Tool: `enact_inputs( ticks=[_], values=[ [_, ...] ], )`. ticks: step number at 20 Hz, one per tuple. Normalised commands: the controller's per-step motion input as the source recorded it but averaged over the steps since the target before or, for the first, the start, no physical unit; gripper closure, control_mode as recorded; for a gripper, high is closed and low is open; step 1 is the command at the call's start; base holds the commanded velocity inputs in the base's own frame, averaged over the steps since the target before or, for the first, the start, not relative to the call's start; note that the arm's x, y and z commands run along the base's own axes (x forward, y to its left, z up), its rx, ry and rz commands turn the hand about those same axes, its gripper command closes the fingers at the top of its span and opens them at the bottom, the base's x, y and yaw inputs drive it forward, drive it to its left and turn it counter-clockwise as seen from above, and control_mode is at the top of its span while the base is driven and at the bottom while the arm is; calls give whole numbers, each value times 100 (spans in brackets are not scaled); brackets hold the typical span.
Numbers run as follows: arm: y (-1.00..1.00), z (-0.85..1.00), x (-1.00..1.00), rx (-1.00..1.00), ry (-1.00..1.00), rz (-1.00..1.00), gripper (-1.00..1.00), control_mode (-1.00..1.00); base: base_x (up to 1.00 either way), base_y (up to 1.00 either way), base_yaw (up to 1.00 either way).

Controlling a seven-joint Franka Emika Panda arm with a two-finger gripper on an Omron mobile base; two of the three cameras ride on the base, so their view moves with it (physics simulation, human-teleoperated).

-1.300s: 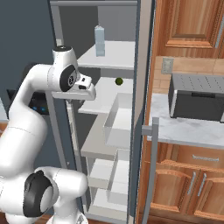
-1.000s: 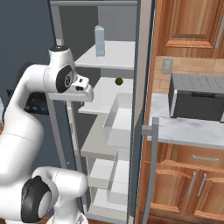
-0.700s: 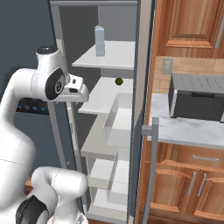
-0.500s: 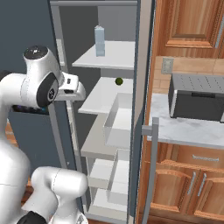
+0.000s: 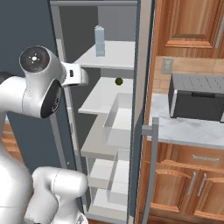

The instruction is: Take out the milk from the fridge and place it on the tray on the counter. Then take the sugar cube near the tray and place it in the tray.

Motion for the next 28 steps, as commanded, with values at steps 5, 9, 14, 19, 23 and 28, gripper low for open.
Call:
enact_inputs(
  ticks=[5,9,14,19,23,28],
  values=[
    [-23,55,21,8,-13,1,-100,-100,0,0,0],
    [-3,48,28,3,-7,0,-100,-100,0,0,0],
    [0,36,37,0,-7,0,-100,-100,0,0,0],
    [0,9,41,0,-12,0,-100,-100,0,0,0],
    [0,1,60,0,-9,-1,-100,-100,0,0,0],
    [0,1,66,0,-1,-1,-100,-100,0,0,0]
  ],
)
